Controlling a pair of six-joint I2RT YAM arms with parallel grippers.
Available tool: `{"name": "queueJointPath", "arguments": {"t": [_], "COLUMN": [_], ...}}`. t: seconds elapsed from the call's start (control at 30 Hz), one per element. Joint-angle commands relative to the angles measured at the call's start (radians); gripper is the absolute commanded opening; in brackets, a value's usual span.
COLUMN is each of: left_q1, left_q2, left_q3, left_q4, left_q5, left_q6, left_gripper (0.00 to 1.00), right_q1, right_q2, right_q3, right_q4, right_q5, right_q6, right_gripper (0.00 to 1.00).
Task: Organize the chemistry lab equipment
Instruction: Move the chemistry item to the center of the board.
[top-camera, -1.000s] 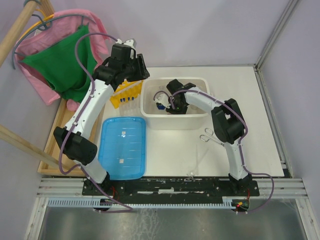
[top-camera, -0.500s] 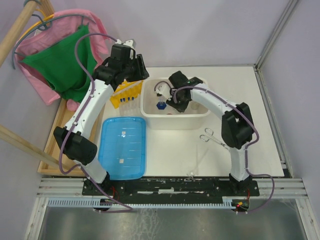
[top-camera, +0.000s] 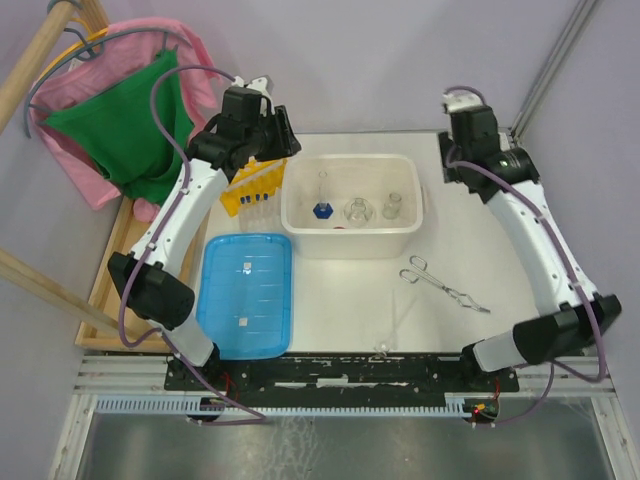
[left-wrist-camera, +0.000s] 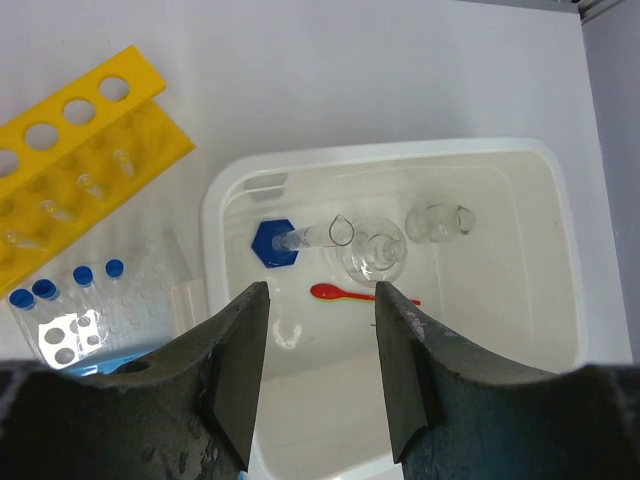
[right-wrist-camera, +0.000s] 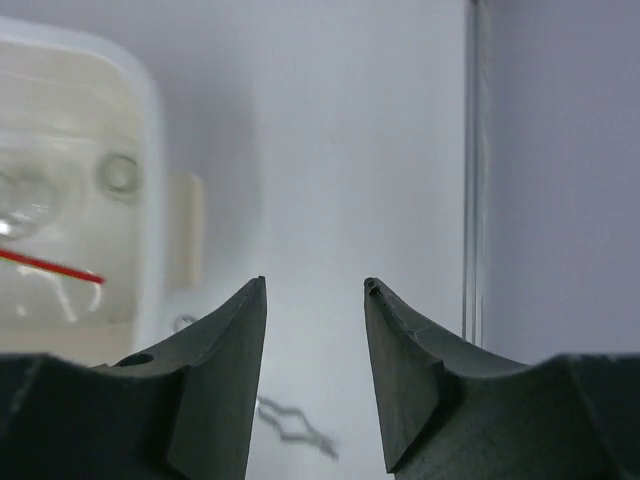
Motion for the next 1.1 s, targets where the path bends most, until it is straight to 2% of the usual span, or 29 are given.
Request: {"name": "queueJointPath", "arguments": {"t": [0.0,0.1,0.17,0.33,0.47,0.6,0.7,0.83,0.97,1.07], "left_q1": [0.004,0.005,0.005,0.005,0.004,0.004,0.005,0.004,0.005,0.004], "left_q2": [-0.014,-0.016,-0.014,-0.017,-0.034,-0.069,-0.092,-0.122,-0.170,-0.196], "left_q3": [0.004,-0.003,-0.003,-0.022,-0.056,-0.091,-0.108,-0.134,-0.201,-0.248], "left_q4": [0.056,0.053,0.047,0.040,0.046,0.055,0.059,0.062,0.090,0.109], "left_q5": [0.035,0.028,0.025,0.041,0.054,0.053,0.055,0.049,0.025,0.017], "left_q6": [-0.022,-0.003,0.012,0.022,0.020,0.019,0.014,0.004,-0.014,-0.029], "left_gripper": [0.54,0.54,0.54,0.54,0.53,0.53,0.53,0.53,0.53,0.53], "right_q1": [-0.112,-0.161,-0.171,-0.179,-0.227,-0.355,-0.399,-0.400,-0.400,-0.399], "right_q2": [-0.241,-0.371,-0.398,-0.309,-0.244,-0.133,-0.060,-0.007,0.052,0.057], "right_q3": [-0.308,-0.482,-0.564,-0.687,-0.778,-0.843,-0.837,-0.811,-0.784,-0.787], "right_q4": [-0.108,-0.141,-0.157,-0.222,-0.137,-0.006,0.051,0.075,0.023,-0.016], "right_q5": [0.156,0.097,0.001,-0.136,-0.236,-0.364,-0.481,-0.575,-0.662,-0.667], "right_q6": [0.435,0.624,0.661,0.716,0.734,0.726,0.707,0.659,0.590,0.563], "right_gripper": [0.52,0.57,0.58,0.59,0.60,0.59,0.54,0.45,0.33,0.25]}}
